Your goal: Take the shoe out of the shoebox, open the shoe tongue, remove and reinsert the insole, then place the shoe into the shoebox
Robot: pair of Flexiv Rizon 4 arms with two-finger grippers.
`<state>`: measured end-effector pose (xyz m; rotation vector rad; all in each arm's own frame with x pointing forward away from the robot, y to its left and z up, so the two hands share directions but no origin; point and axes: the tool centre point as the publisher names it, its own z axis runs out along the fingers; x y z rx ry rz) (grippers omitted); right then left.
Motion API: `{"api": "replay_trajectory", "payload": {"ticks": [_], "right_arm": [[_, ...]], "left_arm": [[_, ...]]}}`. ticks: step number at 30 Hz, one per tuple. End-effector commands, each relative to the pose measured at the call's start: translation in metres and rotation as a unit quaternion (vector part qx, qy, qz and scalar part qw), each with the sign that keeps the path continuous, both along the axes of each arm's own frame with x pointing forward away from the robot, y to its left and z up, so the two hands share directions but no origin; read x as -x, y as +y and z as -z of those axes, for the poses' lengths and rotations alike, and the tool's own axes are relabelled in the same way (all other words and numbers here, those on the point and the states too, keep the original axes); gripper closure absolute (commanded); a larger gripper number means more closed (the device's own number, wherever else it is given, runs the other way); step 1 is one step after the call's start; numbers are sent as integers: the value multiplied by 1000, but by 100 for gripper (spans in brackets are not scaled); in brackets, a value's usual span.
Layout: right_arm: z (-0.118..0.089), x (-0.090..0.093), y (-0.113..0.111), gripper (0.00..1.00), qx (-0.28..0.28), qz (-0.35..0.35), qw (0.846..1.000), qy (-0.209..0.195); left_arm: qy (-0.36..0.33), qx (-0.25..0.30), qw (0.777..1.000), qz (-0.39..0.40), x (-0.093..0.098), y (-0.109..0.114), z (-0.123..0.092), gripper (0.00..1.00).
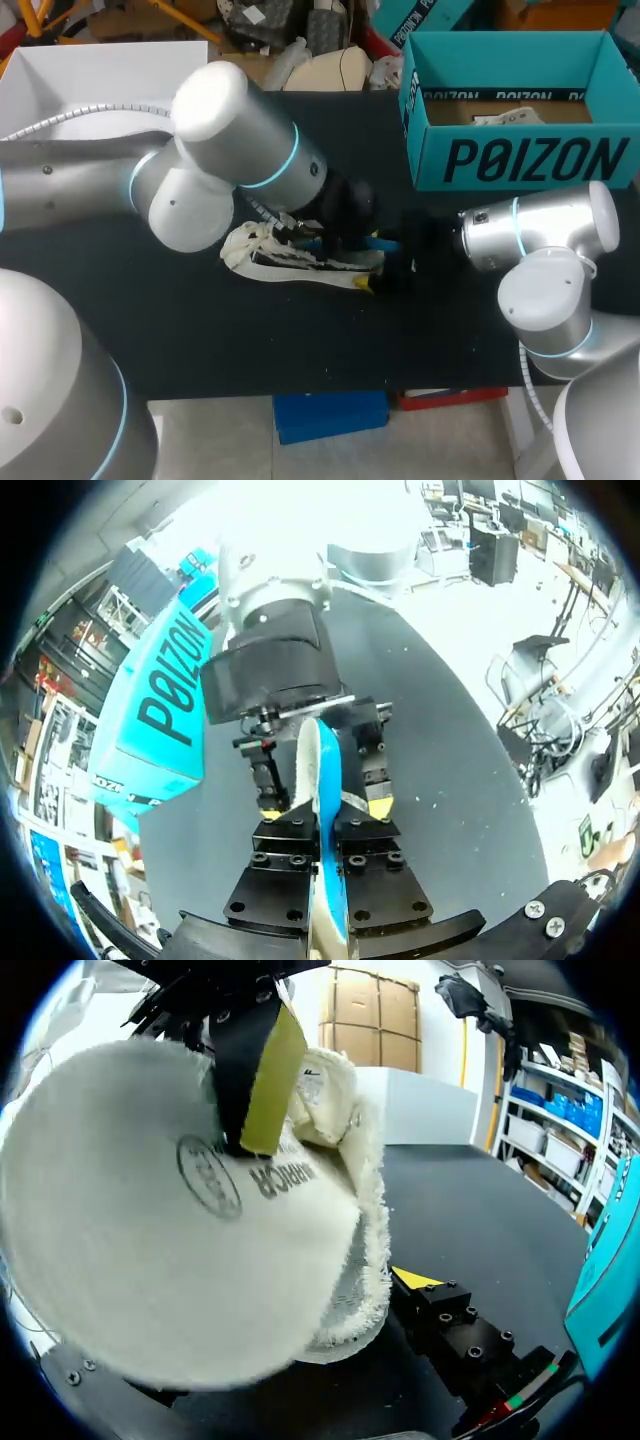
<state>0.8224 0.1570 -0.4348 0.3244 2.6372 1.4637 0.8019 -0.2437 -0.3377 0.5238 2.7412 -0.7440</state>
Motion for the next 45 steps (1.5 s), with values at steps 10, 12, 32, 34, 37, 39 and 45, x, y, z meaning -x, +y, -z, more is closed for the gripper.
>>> {"api": "replay_trajectory", "payload": {"ticks": [10, 12, 32, 34, 37, 39, 45], "right_arm": [[2, 0, 1, 100, 1, 1, 1000, 0], [2, 0, 1, 100, 1, 1, 1000, 0], [2, 0, 1, 100, 1, 1, 1000, 0], [2, 0, 1, 100, 1, 1, 1000, 0], [2, 0, 1, 100, 1, 1, 1000, 0], [2, 0, 1, 100, 1, 1, 1000, 0], [2, 0, 1, 100, 1, 1, 1000, 0]], "left_arm": [[178, 183, 966, 34, 48, 25, -140, 100], [219, 220, 950, 42, 52, 22, -164, 100], [421, 326, 842, 85, 58, 22, -241, 100], [421, 326, 842, 85, 58, 22, -241, 100], [421, 326, 842, 85, 58, 22, -241, 100], [421, 326, 842, 85, 58, 22, -241, 100], [434, 394, 810, 3, 60, 36, -243, 100]]}}
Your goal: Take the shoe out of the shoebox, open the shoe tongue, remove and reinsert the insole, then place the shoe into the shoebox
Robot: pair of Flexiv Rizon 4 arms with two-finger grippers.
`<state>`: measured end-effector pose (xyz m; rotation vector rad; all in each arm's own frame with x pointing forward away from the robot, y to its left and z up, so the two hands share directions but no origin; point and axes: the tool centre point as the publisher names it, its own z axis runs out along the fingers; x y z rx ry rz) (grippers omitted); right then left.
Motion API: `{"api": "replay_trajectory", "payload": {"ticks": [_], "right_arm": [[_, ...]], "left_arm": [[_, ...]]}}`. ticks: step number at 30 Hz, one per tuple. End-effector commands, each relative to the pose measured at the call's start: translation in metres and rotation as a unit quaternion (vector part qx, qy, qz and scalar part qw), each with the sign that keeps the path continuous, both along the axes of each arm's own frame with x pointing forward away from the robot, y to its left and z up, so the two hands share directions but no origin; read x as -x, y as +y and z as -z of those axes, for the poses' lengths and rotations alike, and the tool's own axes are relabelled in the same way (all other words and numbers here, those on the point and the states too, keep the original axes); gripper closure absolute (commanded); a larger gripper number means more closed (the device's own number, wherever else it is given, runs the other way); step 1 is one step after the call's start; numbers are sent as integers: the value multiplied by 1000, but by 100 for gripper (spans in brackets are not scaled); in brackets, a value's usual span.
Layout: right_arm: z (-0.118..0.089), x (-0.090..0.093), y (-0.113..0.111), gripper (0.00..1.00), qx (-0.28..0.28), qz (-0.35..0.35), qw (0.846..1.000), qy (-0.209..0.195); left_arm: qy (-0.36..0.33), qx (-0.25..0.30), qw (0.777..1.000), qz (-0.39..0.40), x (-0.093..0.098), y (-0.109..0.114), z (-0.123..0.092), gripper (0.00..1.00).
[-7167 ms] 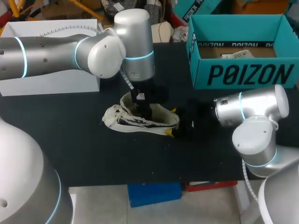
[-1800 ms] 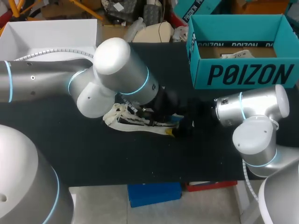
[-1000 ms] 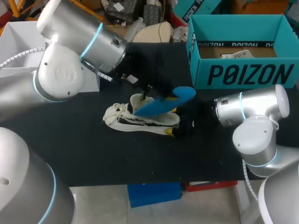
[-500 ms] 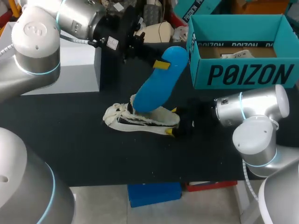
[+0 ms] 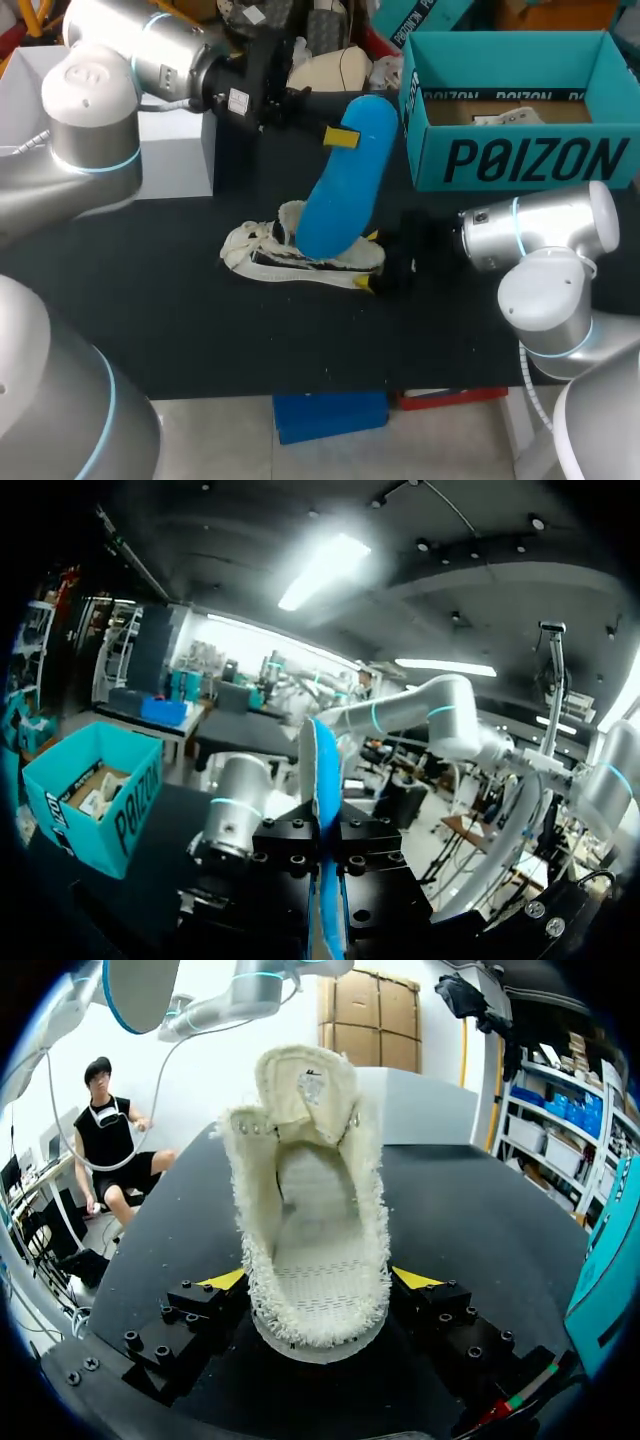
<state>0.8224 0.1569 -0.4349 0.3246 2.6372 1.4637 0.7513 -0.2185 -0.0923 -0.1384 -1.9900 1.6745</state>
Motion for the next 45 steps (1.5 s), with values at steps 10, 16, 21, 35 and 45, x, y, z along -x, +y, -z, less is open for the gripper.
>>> {"api": "replay_trajectory", "payload": {"ticks": [10, 16, 21, 35, 45], "right_arm": [[2, 0, 1, 100, 1, 1, 1000, 0], [2, 0, 1, 100, 1, 1, 1000, 0], [2, 0, 1, 100, 1, 1, 1000, 0], [2, 0, 1, 100, 1, 1, 1000, 0], [2, 0, 1, 100, 1, 1, 1000, 0]], "left_arm": [[82, 101, 980, -150, 21, 17, -30, 100], [87, 117, 979, -141, 34, 11, -53, 100], [86, 127, 980, -128, 46, 8, -79, 100], [75, 120, 984, -108, 91, 11, -131, 100], [57, 127, 985, -103, 110, 15, -155, 100]]}}
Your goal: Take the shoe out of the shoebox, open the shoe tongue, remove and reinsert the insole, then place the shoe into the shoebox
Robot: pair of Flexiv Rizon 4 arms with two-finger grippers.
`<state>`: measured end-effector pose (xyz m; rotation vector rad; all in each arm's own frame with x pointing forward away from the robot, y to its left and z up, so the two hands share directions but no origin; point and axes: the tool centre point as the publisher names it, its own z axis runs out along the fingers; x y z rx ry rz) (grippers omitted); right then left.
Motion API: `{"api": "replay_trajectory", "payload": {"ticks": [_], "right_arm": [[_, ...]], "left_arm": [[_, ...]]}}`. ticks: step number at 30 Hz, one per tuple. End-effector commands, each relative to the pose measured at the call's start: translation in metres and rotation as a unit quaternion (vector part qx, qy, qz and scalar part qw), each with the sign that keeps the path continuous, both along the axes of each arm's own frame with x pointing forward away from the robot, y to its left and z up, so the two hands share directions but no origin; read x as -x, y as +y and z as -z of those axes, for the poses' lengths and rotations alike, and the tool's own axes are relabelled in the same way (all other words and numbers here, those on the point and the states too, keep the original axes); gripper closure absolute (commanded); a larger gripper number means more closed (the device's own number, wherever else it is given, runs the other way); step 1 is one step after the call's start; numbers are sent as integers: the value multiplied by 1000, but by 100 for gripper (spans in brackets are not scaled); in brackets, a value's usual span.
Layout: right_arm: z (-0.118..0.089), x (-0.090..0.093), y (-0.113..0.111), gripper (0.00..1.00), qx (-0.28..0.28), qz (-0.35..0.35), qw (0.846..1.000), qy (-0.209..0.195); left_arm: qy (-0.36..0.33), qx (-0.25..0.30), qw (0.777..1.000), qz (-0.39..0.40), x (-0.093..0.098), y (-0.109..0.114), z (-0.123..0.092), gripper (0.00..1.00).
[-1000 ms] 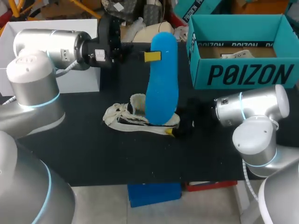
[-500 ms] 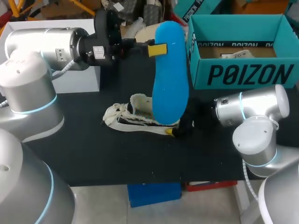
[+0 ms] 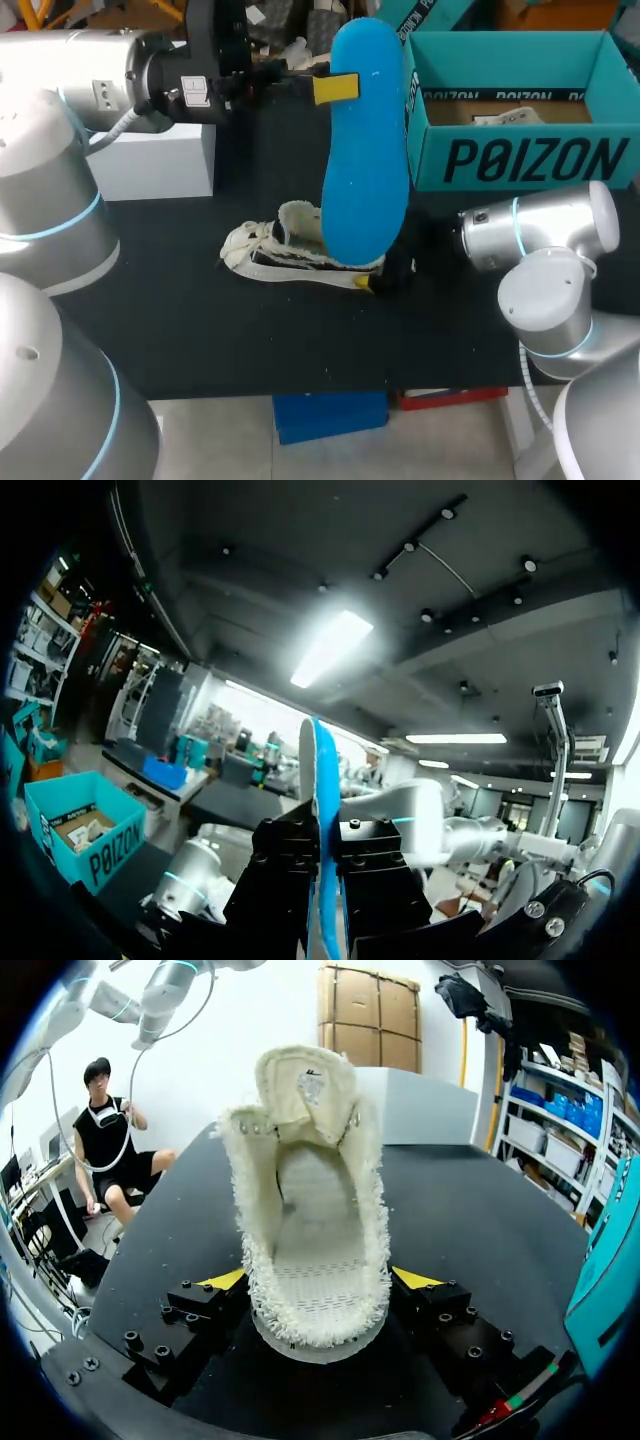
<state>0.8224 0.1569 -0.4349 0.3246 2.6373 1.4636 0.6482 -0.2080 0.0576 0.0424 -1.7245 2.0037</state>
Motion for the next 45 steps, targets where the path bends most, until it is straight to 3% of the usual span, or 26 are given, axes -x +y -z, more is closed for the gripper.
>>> {"api": "replay_trajectory", "payload": {"ticks": [1, 7, 10, 11, 20, 27, 35, 45], "right_arm": [[2, 0, 1, 100, 1, 1, 1000, 0], [2, 0, 1, 97, 1, 1, 1000, 0], [2, 0, 1, 43, 1, 1, 1000, 0], [2, 0, 0, 0, 9, -2, 1000, 2], [-5, -2, -6, 0, 87, -36, 995, 37], [-11, -3, -11, 0, 181, -49, 980, 72], [-19, 2, -15, 0, 302, -45, 947, 100], [-32, 2, -15, 0, 398, -53, 910, 103]], "left_arm": [[-2, -4, 1000, -17, 7, 5, -7, 100], [-3, -1, 1000, -21, 7, 6, -8, 100], [-3, -1, 1000, -21, 7, 6, -8, 100], [-3, -1, 1000, -21, 7, 6, -8, 100], [-3, -1, 1000, -21, 7, 6, -8, 100], [-3, -1, 1000, -21, 7, 6, -8, 100], [-3, -1, 1000, -21, 7, 6, -8, 100], [-3, -1, 1000, -21, 7, 6, -8, 100]]}}
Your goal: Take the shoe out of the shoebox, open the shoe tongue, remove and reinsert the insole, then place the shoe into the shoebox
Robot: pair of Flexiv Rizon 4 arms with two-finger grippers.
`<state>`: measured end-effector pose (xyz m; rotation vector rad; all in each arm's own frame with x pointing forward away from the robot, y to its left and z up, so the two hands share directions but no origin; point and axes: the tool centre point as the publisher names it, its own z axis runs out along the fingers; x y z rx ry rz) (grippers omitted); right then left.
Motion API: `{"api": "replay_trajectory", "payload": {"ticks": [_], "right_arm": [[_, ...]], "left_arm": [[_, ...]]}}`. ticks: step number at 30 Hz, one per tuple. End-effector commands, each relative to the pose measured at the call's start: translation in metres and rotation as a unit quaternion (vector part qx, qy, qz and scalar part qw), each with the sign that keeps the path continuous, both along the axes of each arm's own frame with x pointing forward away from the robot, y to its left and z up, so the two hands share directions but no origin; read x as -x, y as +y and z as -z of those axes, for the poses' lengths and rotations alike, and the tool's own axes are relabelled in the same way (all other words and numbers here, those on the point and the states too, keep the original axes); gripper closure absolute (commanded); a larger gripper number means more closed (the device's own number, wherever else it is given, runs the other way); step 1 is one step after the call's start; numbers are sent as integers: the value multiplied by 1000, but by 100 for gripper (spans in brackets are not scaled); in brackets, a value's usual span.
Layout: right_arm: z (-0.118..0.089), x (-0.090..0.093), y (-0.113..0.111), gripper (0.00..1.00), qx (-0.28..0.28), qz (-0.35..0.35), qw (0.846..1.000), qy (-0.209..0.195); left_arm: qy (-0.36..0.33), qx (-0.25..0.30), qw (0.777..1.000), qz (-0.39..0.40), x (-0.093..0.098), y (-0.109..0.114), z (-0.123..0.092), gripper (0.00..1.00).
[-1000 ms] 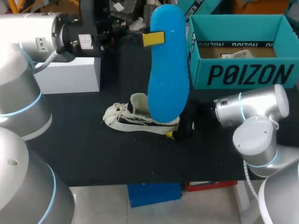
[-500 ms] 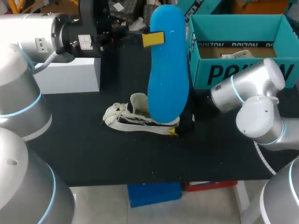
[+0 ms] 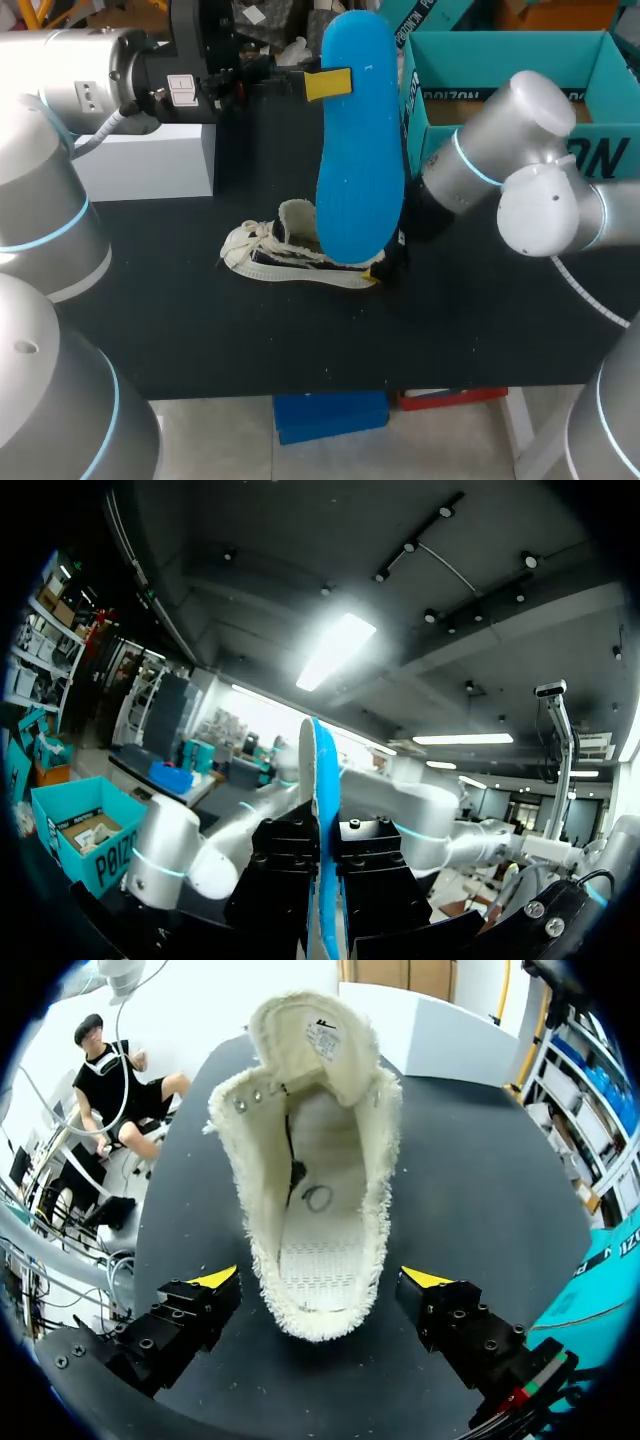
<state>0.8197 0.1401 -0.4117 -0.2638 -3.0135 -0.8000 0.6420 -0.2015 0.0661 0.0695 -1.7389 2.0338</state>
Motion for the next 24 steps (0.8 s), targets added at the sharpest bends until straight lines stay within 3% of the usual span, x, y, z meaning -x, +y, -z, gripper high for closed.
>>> {"api": "replay_trajectory", "payload": {"ticks": [1, 16, 24], "right_arm": [[-9, -1, 2, 0, 178, -14, 984, 30], [-11, -6, 16, 0, 257, -20, 966, 31], [-7, -7, 28, 0, 271, -35, 961, 38]], "left_arm": [[0, -2, 1000, -2, 1, -1, 1, 100], [0, -2, 1000, -2, 1, -1, 1, 100], [0, -2, 1000, -2, 1, -1, 1, 100]]}}
